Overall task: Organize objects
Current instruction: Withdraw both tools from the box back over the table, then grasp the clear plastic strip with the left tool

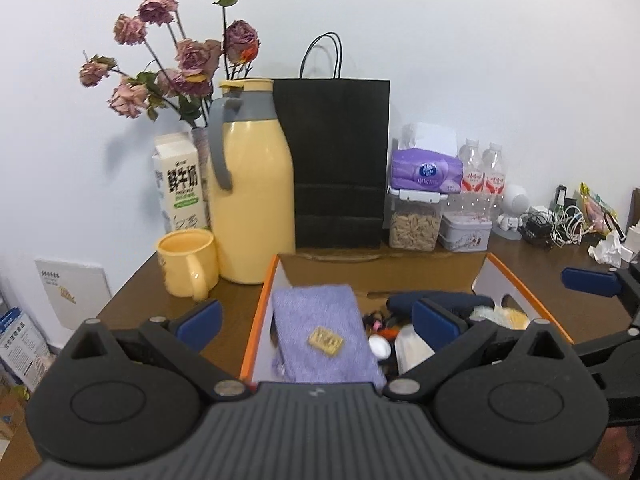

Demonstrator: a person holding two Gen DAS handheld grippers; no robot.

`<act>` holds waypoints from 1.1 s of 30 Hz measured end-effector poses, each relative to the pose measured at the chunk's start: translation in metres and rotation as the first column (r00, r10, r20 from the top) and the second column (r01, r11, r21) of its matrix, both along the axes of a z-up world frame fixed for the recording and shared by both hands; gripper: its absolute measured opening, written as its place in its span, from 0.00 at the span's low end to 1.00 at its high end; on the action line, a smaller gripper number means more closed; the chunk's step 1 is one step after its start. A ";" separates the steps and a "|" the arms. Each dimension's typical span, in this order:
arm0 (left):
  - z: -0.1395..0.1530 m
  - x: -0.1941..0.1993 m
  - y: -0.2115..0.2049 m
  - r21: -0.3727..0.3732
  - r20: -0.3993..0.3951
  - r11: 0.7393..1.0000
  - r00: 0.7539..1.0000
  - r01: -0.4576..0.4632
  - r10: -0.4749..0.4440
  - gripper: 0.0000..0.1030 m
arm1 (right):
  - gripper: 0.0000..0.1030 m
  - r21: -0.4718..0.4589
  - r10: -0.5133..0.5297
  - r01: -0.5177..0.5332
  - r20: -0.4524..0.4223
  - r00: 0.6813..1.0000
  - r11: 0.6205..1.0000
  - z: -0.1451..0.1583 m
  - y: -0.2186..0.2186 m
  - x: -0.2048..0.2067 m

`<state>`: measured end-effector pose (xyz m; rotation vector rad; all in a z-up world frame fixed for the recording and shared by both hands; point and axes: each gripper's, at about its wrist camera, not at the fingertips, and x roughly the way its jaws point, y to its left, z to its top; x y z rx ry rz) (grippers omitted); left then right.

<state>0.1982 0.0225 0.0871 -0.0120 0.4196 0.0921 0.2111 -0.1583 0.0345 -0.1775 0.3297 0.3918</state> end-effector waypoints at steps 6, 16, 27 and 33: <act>-0.009 -0.034 0.001 0.002 -0.049 1.000 0.999 -0.005 0.005 1.00 | 1.00 0.004 -0.004 0.004 -0.019 1.000 1.000 -0.005 -0.015 -0.036; -0.048 -0.072 -0.002 0.042 -0.161 0.999 0.987 0.034 -0.027 1.00 | 1.00 0.021 -0.005 0.007 -0.093 0.996 1.000 -0.031 -0.036 -0.080; -0.094 -0.088 -0.018 0.028 -0.277 0.990 0.953 0.139 -0.126 1.00 | 1.00 0.031 0.007 -0.002 -0.158 0.987 1.000 -0.057 -0.042 -0.099; -0.110 -0.079 -0.022 0.010 -0.317 0.990 0.939 0.142 -0.131 1.00 | 1.00 0.032 0.001 0.005 -0.190 0.982 0.999 -0.070 -0.045 -0.101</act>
